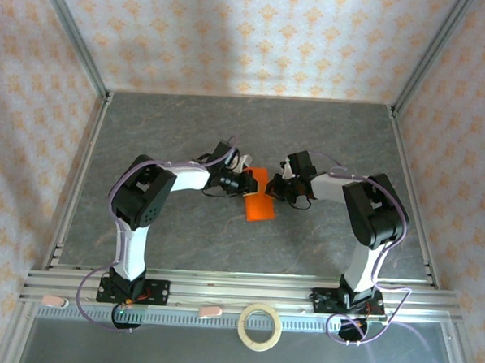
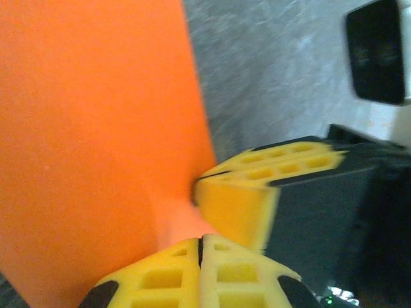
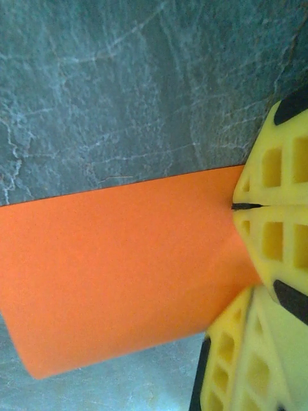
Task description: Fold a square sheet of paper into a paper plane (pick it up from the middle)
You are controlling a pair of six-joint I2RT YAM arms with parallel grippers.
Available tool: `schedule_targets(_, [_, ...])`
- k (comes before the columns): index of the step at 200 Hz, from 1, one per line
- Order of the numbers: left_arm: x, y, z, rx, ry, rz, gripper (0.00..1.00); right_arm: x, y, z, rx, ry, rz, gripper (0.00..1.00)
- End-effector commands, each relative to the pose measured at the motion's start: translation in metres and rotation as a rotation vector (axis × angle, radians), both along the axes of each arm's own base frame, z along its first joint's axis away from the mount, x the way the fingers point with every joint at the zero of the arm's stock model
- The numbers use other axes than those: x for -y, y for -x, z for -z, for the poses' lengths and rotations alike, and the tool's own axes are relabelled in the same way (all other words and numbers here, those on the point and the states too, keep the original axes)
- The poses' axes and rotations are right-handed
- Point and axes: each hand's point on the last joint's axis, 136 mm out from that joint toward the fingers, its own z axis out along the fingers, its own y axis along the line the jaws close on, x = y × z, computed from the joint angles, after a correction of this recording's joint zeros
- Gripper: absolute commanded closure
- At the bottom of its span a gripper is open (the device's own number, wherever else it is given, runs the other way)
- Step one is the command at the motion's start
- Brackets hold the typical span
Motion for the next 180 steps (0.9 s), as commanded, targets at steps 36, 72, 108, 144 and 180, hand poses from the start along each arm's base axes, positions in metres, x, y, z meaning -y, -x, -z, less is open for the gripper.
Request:
schedule_targets(36, [-0.041, 0.015, 0.046, -0.057, -0.197, -0.015, 1.00, 0.043, 0.046, 0.061, -0.209, 0.207, 0.065, 1.00])
schedule_targets(72, [-0.052, 0.017, 0.054, -0.060, -0.243, -0.022, 1.00, 0.048, 0.049, 0.065, -0.214, 0.226, 0.074, 1.00])
schedule_targets(108, [-0.032, -0.003, 0.009, 0.030, -0.150, 0.014, 1.00, 0.049, 0.048, 0.064, -0.209, 0.233, 0.077, 1.00])
schedule_targets(144, [-0.023, -0.020, -0.012, 0.059, -0.100, 0.012, 1.00, 0.049, 0.048, 0.063, -0.205, 0.232, 0.077, 1.00])
schedule_targets(180, [-0.031, -0.019, 0.014, 0.013, -0.149, -0.005, 1.00, 0.049, 0.049, 0.064, -0.208, 0.231, 0.078, 1.00])
